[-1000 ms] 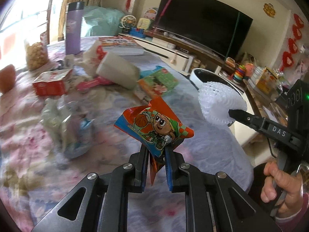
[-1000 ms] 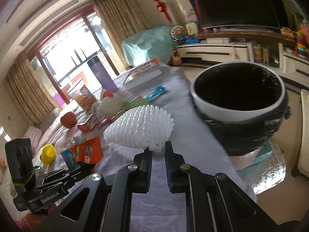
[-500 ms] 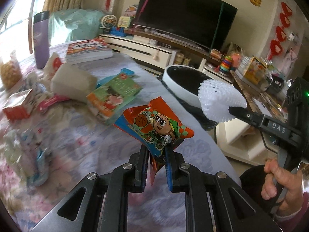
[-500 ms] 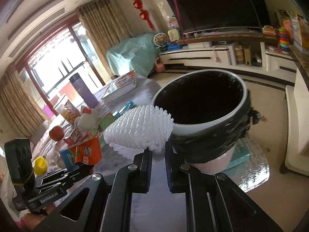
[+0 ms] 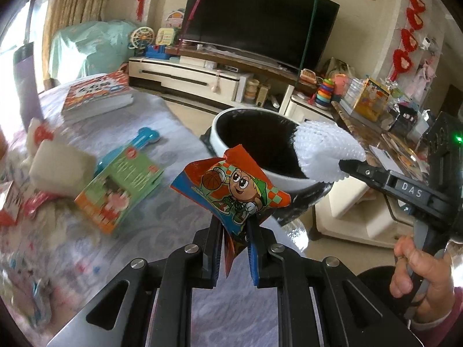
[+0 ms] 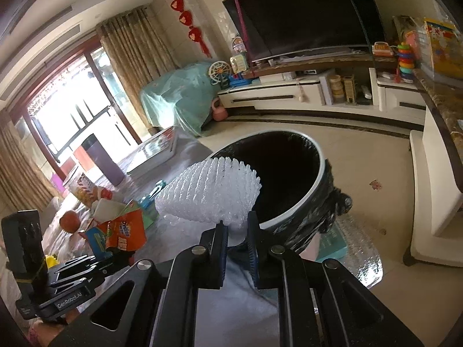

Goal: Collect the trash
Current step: 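Carry the orange bag and white foam net over the trash bin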

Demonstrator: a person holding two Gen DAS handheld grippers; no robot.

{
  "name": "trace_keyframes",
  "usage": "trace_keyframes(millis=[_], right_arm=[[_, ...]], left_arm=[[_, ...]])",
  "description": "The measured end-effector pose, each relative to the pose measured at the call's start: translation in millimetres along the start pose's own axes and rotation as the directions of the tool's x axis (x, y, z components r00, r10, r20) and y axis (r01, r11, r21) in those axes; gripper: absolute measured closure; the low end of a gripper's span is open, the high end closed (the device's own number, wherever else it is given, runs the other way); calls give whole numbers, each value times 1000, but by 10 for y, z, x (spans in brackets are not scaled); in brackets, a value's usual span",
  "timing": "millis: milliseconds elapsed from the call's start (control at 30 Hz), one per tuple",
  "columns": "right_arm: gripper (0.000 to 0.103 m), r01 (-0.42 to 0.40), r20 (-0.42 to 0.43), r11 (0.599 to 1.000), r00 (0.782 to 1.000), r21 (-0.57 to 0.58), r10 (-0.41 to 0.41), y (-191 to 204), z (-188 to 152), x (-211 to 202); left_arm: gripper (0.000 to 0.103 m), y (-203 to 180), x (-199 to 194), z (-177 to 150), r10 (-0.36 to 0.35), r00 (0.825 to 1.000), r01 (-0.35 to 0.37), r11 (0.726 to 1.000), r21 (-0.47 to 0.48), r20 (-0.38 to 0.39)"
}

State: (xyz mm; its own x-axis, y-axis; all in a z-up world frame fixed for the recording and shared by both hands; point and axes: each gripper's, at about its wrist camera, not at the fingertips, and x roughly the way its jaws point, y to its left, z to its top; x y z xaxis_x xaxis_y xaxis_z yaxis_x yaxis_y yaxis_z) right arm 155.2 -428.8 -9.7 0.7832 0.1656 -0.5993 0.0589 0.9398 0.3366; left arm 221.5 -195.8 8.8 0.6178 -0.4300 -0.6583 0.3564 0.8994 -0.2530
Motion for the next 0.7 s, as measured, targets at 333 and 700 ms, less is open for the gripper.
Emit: trace_keyframes(millis=[333, 700], right_arm=[[91, 30, -8, 999, 1000, 12, -30, -200, 176, 126], [90, 57, -56, 998, 997, 0, -57, -327, 300, 315]], left_arm=[[89, -132, 353, 283, -13, 1000, 14, 1000, 21, -23], [89, -198, 670, 571, -18, 998, 19, 1000, 23, -52]])
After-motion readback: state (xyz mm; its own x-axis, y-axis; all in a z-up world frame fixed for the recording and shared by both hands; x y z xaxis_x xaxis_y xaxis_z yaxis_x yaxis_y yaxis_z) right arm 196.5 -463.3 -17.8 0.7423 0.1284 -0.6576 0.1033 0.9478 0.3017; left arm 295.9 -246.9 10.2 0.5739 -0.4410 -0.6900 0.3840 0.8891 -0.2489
